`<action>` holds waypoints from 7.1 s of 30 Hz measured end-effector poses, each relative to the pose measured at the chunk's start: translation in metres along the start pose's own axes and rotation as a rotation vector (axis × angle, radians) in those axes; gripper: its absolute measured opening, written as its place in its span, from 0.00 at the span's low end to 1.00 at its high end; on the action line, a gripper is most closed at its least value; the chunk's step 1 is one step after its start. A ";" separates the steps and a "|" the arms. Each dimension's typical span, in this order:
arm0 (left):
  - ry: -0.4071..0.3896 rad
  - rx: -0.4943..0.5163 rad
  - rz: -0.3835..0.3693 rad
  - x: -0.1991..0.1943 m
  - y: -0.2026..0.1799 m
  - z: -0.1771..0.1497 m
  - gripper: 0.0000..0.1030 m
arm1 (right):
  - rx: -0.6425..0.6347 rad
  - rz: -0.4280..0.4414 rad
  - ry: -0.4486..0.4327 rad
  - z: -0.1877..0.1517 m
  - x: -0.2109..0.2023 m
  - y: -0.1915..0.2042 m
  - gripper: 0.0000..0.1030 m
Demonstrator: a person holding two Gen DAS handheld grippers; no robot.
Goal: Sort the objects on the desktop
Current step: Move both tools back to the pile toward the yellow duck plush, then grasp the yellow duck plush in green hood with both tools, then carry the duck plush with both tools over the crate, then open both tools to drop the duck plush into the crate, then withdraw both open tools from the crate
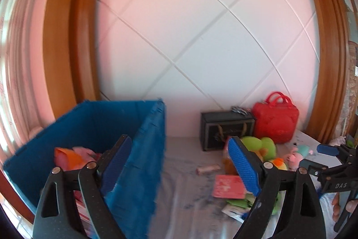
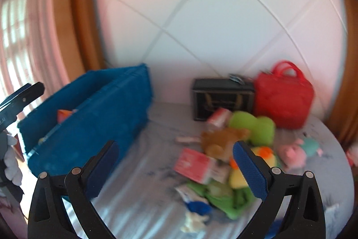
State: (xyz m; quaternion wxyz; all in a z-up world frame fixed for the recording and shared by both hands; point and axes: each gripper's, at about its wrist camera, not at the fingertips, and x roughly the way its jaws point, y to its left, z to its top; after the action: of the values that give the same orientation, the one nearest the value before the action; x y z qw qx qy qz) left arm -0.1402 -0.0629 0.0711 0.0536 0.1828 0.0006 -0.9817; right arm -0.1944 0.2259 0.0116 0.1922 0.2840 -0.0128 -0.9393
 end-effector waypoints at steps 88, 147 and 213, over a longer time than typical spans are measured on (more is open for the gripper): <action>0.430 0.166 -0.151 0.285 -0.255 -0.141 0.52 | 0.026 0.171 0.295 -0.065 0.205 -0.258 0.73; 0.278 0.081 0.013 0.198 0.301 0.078 0.56 | -0.219 0.266 0.151 0.144 0.225 0.318 0.73; 0.088 -0.100 0.155 -0.025 0.270 -0.007 0.97 | -0.110 -0.013 0.003 0.011 0.020 0.302 1.00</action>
State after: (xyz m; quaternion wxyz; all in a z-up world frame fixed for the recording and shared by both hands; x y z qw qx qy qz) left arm -0.0861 -0.3284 0.0789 0.1382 0.2223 0.0380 -0.9644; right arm -0.1086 -0.0620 0.0504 0.2017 0.2745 0.0412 -0.9393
